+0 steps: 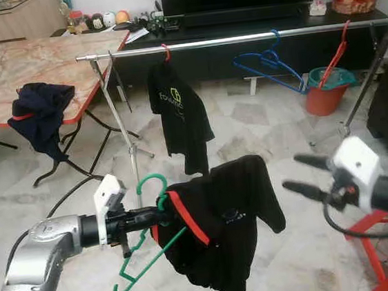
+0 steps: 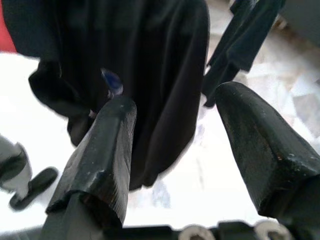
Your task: Hang hanger
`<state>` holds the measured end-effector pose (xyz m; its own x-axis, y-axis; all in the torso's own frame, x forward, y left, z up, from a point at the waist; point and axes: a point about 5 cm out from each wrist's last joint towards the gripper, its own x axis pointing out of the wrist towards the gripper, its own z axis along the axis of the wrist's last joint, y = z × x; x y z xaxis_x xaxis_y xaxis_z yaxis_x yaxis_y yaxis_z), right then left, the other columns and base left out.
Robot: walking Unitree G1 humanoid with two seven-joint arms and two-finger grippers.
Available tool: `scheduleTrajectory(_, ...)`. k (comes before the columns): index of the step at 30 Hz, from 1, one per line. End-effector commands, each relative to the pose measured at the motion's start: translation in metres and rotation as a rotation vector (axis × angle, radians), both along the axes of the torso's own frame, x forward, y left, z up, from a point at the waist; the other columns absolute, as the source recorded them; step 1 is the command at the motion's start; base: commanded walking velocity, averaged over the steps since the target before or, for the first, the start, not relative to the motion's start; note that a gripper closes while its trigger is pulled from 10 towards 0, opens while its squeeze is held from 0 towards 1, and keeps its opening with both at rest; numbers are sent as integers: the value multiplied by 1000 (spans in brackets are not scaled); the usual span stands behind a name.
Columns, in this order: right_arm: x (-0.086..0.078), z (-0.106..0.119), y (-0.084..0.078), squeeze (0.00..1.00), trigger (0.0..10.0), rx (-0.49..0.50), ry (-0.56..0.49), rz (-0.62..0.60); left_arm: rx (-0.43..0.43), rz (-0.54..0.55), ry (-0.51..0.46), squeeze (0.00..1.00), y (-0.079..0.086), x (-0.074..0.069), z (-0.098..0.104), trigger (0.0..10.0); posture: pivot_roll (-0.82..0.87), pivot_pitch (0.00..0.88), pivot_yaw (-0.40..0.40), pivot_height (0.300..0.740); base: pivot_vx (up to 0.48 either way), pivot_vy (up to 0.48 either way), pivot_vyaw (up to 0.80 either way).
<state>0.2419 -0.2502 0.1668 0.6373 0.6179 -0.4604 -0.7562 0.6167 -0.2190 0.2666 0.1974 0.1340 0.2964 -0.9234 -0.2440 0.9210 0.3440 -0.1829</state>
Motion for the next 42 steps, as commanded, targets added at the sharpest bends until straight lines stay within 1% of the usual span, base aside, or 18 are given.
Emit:
scheduleTrajectory(1, 1, 0, -8, 0, 10000, -7, 15, -5, -29, -40, -29, 0, 4, -4, 9, 0, -222, 0, 8, 740, 0, 0, 0)
scheduleTrajectory(5, -3, -5, -12, 0, 10000, -9, 57, 36, -19, -87, -2, 0, 4, -10, 7, 0, -222, 0, 4, 740, 0, 0, 0)
scheduleTrajectory(6, -5, -7, -11, 0, 10000, 17, 78, 79, -22, -110, 5, 0, 3, -13, 7, 0, -221, 0, 2, 740, 0, 0, 0)
scheduleTrajectory(9, -8, -10, -9, 0, 10000, 45, 97, 121, -25, -138, 7, 0, -1, -15, 7, 0, -215, 0, -5, 740, 0, 0, 0)
scheduleTrajectory(10, -9, -11, -8, 0, 10000, 51, 109, 133, -26, -154, 5, 0, -3, -16, 8, 980, -215, 0, -5, 740, 0, 0, 0)
scheduleTrajectory(11, -11, -15, -7, 0, 10000, 61, 127, 162, -28, -173, -1, 0, -6, -18, 8, 7294, -210, 0, -9, 740, 0, 0, 0)
scheduleTrajectory(12, -12, -16, -6, 0, 10000, 66, 132, 177, -29, -175, -4, 0, -7, -18, 8, 7294, -210, 0, -9, 740, 0, 0, 0)
scheduleTrajectory(13, -14, -17, -3, 0, 10000, 81, 142, 217, -32, -186, -7, 0, -10, -19, 8, 10000, -210, 0, -9, 740, 0, 0, 0)
scheduleTrajectory(15, -15, -17, -2, 0, 10000, 89, 146, 229, -35, -193, -7, 0, -11, -19, 8, 10000, -212, 0, -11, 740, 0, 0, 0)
scheduleTrajectory(16, -18, -15, 1, 0, 10000, 136, 167, 274, -43, -211, -6, 0, -13, -21, 9, 10000, -211, 0, -11, 740, 0, 0, 0)
scheduleTrajectory(18, -21, -16, 1, 0, 10000, 149, 187, 309, -44, -222, -5, 0, -15, -22, 9, 10000, -209, 0, -13, 740, 0, 0, 0)
scheduleTrajectory(22, -20, -23, -5, 0, 10000, 94, 201, 294, -40, -240, -8, 0, -18, -23, 10, 10000, -209, 0, -16, 740, 0, 0, 0)
scheduleTrajectory(26, -18, -29, -6, 0, 10000, 45, 207, 282, -35, -252, -14, 0, -20, -24, 10, 10000, -209, 0, -16, 740, 0, 0, 0)
scheduleTrajectory(29, -11, -39, -13, 0, 10000, -7, 203, 208, -39, -262, -19, 0, -22, -24, 12, 10000, -209, 0, -16, 740, 0, 0, 0)
scheduleTrajectory(31, -11, -41, -12, 0, 10000, -9, 204, 208, -39, -264, -19, 0, -23, -24, 12, 10000, -207, 0, -17, 740, 0, 0, 0)
scheduleTrajectory(35, -14, -44, -6, 0, 10000, 25, 213, 234, -42, -266, -18, 0, -25, -24, 11, 10000, -208, 0, -16, 740, 0, 0, 0)
scheduleTrajectory(37, -15, -45, 0, 0, 10000, 63, 208, 263, -49, -276, -16, 0, -27, -25, 12, 10000, -209, 0, -15, 740, 0, 0, 0)
scheduleTrajectory(42, -14, -46, 3, 0, 10000, 101, 205, 279, -49, -279, -17, 0, -29, -24, 12, 10000, -207, 0, -16, 740, 0, 0, 0)
